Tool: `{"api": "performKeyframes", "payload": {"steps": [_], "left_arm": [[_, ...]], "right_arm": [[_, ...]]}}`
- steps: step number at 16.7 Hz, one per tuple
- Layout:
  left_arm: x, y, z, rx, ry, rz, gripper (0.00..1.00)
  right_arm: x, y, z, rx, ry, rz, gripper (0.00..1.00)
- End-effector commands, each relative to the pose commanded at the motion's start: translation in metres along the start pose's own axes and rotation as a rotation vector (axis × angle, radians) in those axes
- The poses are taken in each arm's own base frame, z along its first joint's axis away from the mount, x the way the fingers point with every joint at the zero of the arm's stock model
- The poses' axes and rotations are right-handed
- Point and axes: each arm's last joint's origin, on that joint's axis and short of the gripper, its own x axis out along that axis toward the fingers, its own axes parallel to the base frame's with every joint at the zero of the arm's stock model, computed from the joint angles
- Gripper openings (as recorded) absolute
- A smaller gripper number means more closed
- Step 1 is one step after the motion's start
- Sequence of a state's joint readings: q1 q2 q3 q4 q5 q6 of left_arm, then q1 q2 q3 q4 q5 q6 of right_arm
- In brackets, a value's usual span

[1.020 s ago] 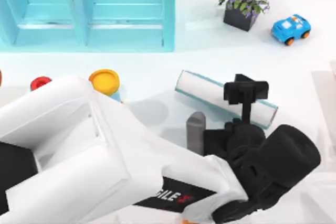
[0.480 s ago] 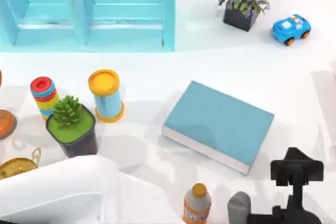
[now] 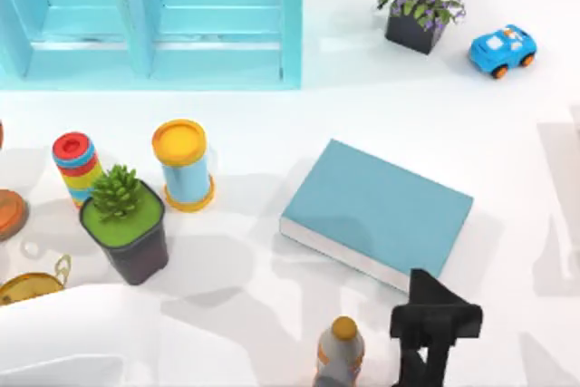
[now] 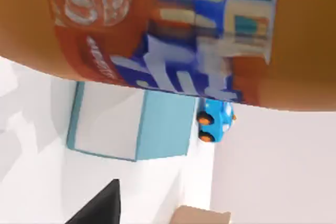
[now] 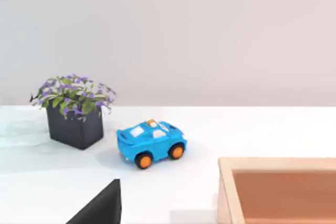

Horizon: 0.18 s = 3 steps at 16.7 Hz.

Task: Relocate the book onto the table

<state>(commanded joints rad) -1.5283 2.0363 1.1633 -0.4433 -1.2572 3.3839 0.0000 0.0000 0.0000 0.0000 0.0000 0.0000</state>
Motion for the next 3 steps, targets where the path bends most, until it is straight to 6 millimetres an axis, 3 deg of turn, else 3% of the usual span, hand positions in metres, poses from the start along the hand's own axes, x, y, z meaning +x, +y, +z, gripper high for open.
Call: {"api": "performKeyframes", "payload": {"steps": [3], "left_arm": [[0.0061, -0.0012, 0.0082, 0.027, -0.039, -0.031, 1.00]], "right_arm": [[0.0000, 0.0000, 0.0000, 0.000, 0.000, 0.000, 1.00]]}}
